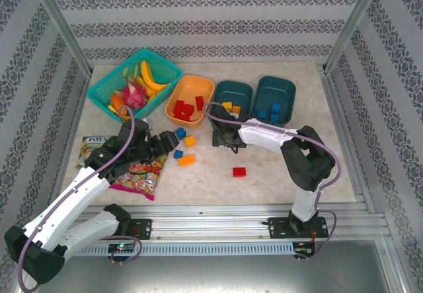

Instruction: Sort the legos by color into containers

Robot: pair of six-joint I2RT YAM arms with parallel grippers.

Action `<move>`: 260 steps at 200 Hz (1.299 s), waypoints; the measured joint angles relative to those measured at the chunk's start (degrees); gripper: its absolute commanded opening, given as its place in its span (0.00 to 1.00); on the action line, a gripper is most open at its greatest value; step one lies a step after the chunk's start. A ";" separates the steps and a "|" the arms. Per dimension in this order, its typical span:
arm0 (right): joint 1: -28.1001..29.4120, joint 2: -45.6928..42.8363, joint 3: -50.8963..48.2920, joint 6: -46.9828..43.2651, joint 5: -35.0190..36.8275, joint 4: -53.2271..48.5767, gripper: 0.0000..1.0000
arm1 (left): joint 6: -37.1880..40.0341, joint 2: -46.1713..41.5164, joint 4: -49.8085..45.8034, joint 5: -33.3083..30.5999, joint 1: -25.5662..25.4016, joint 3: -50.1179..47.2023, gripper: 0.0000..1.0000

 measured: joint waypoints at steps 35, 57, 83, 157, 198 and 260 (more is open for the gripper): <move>-1.05 2.91 0.00 -0.02 0.81 2.23 0.70 | 0.02 0.00 0.44 0.57 -0.28 0.00 0.78; -1.55 3.48 0.04 0.02 0.92 3.13 0.63 | 0.00 0.00 1.01 0.61 -0.31 0.00 0.78; -2.25 4.17 0.13 0.00 0.90 4.07 0.56 | 0.02 0.00 1.14 0.63 -0.31 0.00 0.78; -2.60 5.16 1.38 -1.11 0.92 5.35 0.36 | 0.02 0.17 1.29 1.01 -0.33 0.00 0.78; -2.62 5.05 1.25 -1.79 0.98 5.60 0.29 | 0.02 0.39 1.68 1.01 -0.33 0.00 0.78; -0.59 -4.76 -6.19 -1.66 0.17 3.63 0.27 | 1.01 3.13 2.56 2.80 -1.60 0.63 0.78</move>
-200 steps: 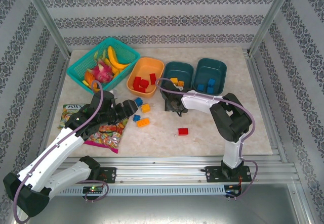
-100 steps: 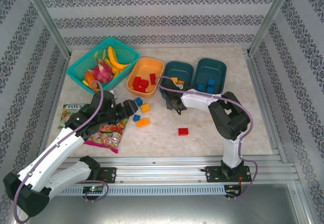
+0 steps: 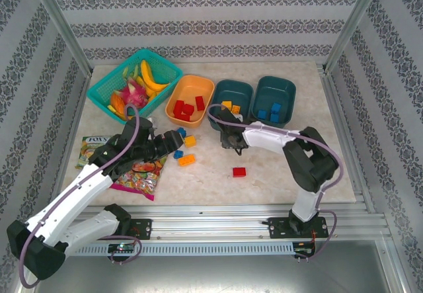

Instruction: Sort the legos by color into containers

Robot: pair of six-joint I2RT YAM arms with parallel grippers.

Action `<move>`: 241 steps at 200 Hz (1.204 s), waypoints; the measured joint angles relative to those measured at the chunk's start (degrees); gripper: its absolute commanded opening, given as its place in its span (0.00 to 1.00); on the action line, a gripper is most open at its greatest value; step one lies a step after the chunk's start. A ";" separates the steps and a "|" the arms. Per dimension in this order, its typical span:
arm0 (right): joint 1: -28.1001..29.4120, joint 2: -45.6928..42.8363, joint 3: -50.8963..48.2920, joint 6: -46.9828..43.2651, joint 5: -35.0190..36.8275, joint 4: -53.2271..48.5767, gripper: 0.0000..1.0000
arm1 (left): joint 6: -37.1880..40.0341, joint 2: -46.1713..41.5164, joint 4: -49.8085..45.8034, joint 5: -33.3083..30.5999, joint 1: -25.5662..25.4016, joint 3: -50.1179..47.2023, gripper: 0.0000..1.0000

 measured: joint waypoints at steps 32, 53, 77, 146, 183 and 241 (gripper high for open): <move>0.81 -11.30 -2.47 0.37 -0.90 -3.82 0.27 | 1.68 5.44 1.33 1.49 -3.23 3.67 0.79; -3.52 -17.29 -2.03 0.02 -1.33 -5.86 0.27 | 2.16 10.27 3.80 2.51 -4.59 7.39 0.79; -12.31 -17.38 1.44 -1.86 -2.34 -7.76 0.27 | 2.71 16.68 6.97 3.72 -4.79 11.96 0.79; -29.75 8.11 26.12 -5.97 -9.88 -11.34 0.27 | 6.80 33.38 10.64 8.09 -5.44 23.93 0.78; -32.48 20.79 36.06 -6.14 -12.94 -14.49 0.29 | 10.34 38.51 10.45 8.72 -6.99 27.76 0.78; -33.79 26.97 42.93 -5.79 -15.87 -18.75 0.58 | 16.46 43.50 5.77 8.41 -10.64 31.93 0.78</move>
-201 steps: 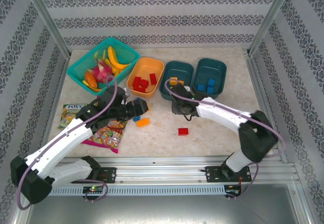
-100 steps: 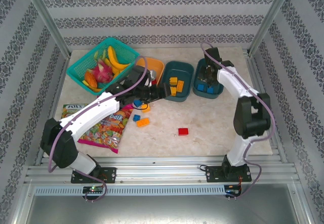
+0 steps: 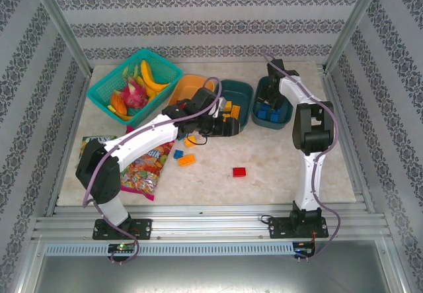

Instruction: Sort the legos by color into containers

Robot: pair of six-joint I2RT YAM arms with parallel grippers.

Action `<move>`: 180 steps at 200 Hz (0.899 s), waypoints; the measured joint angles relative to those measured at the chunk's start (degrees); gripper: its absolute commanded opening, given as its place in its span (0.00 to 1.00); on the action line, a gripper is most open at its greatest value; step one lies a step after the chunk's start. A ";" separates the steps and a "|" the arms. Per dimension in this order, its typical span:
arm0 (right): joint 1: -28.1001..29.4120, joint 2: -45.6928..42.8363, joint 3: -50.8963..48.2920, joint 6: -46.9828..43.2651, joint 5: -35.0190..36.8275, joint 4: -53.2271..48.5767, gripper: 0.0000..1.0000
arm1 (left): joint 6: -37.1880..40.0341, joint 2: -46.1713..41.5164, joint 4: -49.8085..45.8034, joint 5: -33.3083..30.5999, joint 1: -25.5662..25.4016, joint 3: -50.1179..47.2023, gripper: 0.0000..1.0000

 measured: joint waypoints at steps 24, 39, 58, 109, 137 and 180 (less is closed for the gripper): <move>0.00 -0.74 -0.33 0.07 -0.24 -0.13 0.60 | 2.73 1.14 -2.82 -0.48 -1.92 0.50 0.78; 0.04 -2.80 -1.86 0.07 -0.50 -0.15 0.61 | 4.00 2.08 -4.68 -1.07 -3.30 0.76 0.79; 0.44 -9.20 -6.14 0.07 -0.66 0.66 0.63 | 5.18 3.48 -6.80 -1.86 -5.25 0.90 0.79; 5.73 -41.24 -26.71 0.39 -0.28 4.68 0.65 | 11.67 6.82 -11.69 -5.84 -12.76 1.42 0.79; 8.52 -58.86 -39.78 2.21 -0.20 3.65 0.68 | 20.20 8.85 -13.86 -10.54 -17.20 3.06 0.79; 8.68 -78.93 -52.76 8.07 -4.31 -5.77 0.74 | 32.89 11.98 -12.81 -16.52 -19.34 3.32 0.80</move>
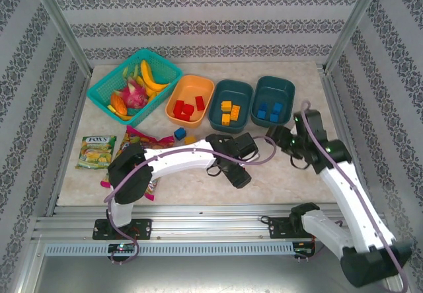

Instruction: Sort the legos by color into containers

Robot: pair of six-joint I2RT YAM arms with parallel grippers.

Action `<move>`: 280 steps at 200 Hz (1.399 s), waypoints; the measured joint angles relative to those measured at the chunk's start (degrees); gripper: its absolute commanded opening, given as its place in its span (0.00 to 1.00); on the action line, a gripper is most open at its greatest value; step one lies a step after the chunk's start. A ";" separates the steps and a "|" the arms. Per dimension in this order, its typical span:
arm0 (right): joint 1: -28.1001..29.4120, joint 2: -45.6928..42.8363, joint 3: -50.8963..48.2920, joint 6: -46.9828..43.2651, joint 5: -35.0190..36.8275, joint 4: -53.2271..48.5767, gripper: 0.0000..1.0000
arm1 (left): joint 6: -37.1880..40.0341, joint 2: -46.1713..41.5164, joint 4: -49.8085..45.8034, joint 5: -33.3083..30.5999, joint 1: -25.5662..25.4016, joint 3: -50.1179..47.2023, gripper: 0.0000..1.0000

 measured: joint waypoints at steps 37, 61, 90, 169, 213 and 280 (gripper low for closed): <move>-0.13 -10.19 -1.14 6.12 -4.59 -12.55 0.86 | 8.81 0.02 4.96 -1.07 -0.07 -4.33 0.81; -0.90 -13.05 -0.83 10.14 -5.79 -20.04 0.92 | 13.05 0.83 7.17 -1.27 -0.07 -4.81 0.80; -1.84 -13.00 -0.28 14.64 -7.21 -23.43 0.94 | 16.50 2.97 9.49 -1.49 -0.07 -4.81 0.80; -2.03 -12.59 -0.24 18.99 -7.91 -24.63 0.93 | 19.91 8.26 10.67 -0.37 0.72 -2.10 0.58; -2.03 -9.99 1.16 18.18 -7.87 -24.81 0.91 | 19.47 8.74 10.67 2.01 1.07 -1.99 0.41; -2.03 -7.32 3.04 15.23 -7.91 -23.50 0.88 | 15.28 8.74 10.84 2.84 2.45 -1.40 0.29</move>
